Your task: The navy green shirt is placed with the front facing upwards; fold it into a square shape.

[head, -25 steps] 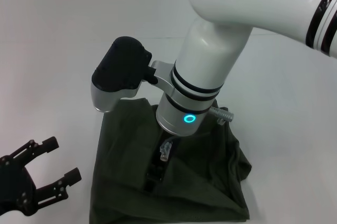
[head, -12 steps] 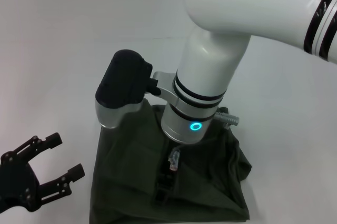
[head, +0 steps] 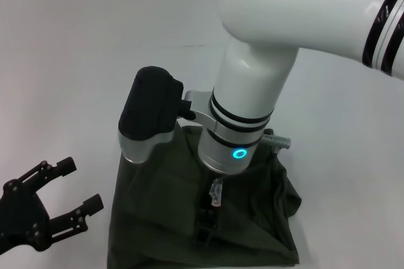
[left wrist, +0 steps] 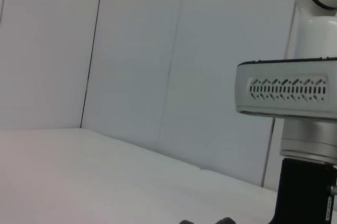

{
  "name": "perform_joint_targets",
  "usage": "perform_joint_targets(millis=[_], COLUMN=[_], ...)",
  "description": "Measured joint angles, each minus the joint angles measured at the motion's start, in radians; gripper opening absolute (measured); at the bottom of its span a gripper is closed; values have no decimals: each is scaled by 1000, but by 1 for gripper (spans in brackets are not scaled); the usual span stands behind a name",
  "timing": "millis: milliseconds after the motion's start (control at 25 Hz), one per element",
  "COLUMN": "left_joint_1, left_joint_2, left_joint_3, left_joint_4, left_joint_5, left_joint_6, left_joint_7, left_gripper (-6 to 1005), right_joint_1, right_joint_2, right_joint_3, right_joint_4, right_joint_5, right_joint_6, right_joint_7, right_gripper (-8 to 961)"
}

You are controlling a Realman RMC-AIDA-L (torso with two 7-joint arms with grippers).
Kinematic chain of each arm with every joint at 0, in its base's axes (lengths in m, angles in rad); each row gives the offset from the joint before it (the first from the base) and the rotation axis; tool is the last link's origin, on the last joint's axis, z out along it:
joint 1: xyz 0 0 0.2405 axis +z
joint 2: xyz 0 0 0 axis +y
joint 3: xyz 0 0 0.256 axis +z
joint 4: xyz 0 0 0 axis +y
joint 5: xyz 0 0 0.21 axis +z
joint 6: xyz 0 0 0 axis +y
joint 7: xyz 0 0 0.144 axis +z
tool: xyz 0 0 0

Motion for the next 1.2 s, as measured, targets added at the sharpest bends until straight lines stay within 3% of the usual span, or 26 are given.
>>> perform_joint_targets(millis=[680,800,1200], left_joint_1=[-13,-14,-19], left_joint_2=[3,3,2], left_joint_3=[-2,-1,-1], left_joint_4=[-12,-12,-14], left_joint_5=[0,-2,-1], left_joint_6=[-6,-7,-9], left_joint_7=[2,2,2], left_gripper=[904,904,904], right_joint_1=[0,0,-1], right_joint_2=[0,0,0], right_joint_3=[-23,-23,-29], right_joint_4=[-30,-34,-40], right_joint_5=[-11,-17,-28], right_joint_6=[-42,-50,-60], right_joint_7=[-1,-1,0], right_gripper=[607,456,371])
